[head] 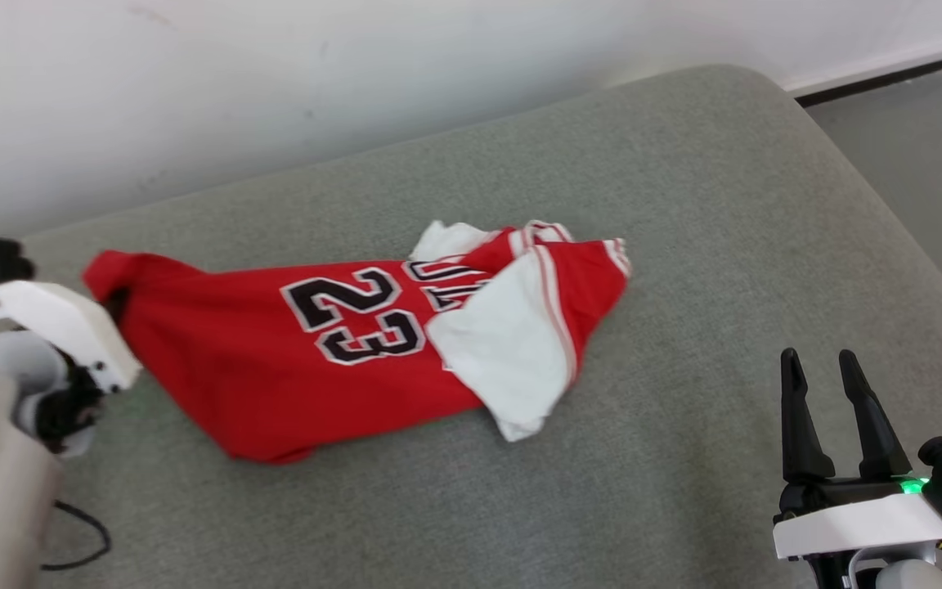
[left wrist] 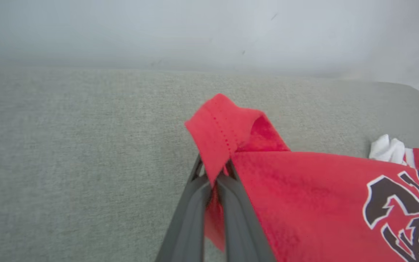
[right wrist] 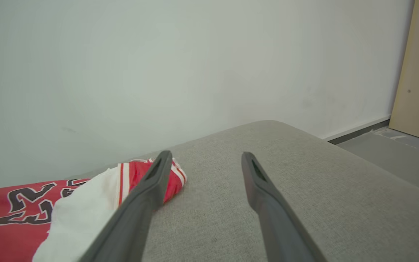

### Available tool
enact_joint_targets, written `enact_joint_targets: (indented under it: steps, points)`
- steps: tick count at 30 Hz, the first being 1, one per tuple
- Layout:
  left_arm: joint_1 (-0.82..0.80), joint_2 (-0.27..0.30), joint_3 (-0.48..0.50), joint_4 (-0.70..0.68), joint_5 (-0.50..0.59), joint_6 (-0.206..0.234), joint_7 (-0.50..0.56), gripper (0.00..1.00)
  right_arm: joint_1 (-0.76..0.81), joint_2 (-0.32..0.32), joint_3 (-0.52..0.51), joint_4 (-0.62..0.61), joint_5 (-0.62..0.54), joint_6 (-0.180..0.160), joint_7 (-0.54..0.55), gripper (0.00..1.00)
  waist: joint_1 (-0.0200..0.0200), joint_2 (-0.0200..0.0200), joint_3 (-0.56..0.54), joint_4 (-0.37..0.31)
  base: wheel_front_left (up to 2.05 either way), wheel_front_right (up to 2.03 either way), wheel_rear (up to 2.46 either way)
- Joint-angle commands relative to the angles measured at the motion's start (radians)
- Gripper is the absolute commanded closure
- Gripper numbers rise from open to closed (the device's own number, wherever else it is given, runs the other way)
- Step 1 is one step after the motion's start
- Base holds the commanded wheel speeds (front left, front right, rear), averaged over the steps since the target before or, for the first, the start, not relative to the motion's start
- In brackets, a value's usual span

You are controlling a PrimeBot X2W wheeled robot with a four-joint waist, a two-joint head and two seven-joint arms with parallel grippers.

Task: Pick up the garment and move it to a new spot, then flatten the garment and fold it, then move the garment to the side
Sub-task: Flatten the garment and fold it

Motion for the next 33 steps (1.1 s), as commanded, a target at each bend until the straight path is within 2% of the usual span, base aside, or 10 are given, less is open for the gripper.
enact_joint_targets:
  steps: [1,4,8,9,10,16,21,28,33]
  points:
    - [-0.021,0.029,0.009,0.020,-0.003,0.006,0.001,1.00,-0.011,-0.001,0.003,-0.004,0.007,-0.002,0.000,0.00,0.0000,0.0000,0.021,-0.025,0.00,0.00,0.00]
    - [-0.037,0.065,0.015,0.058,-0.001,0.011,-0.001,1.00,-0.018,-0.001,0.008,-0.007,0.008,-0.002,0.000,0.00,0.0000,0.0000,0.040,-0.047,0.00,0.00,0.00]
    - [-0.050,0.081,0.019,0.100,0.000,0.014,-0.028,1.00,-0.021,-0.001,0.012,-0.010,0.010,-0.002,0.000,0.00,0.0000,0.0000,0.057,-0.060,0.00,0.00,0.00]
    - [-0.050,0.079,0.019,0.108,0.000,0.012,-0.037,0.67,-0.022,0.000,0.014,-0.009,0.009,-0.002,0.000,0.00,0.0000,0.0000,0.060,-0.060,0.00,0.00,0.00]
    - [-0.049,0.074,0.018,0.115,-0.002,0.010,-0.044,0.00,-0.023,0.000,0.017,-0.008,0.011,-0.002,0.000,0.00,0.0000,0.0000,0.059,-0.058,0.00,0.00,0.00]
    - [-0.048,0.044,-0.012,0.113,0.012,-0.008,-0.082,0.00,-0.019,-0.001,0.023,0.005,0.000,-0.002,0.000,0.00,0.0000,0.0000,0.027,-0.013,0.00,0.00,0.00]
    - [-0.018,0.006,-0.045,0.073,0.017,-0.019,-0.146,0.00,-0.009,-0.008,0.022,0.019,-0.014,-0.002,0.000,0.00,0.0000,0.0000,-0.030,0.062,0.00,0.00,0.00]
    - [0.048,-0.045,-0.106,-0.059,0.040,-0.019,-0.305,0.00,0.022,-0.027,0.022,0.037,-0.009,-0.002,0.001,0.00,0.0000,0.0000,-0.094,0.182,0.00,0.00,0.00]
    - [0.146,-0.054,-0.123,-0.177,0.066,-0.010,-0.402,0.00,0.038,-0.032,0.031,0.040,-0.009,-0.002,0.001,0.00,0.0000,0.0000,-0.120,0.240,0.00,0.00,0.00]
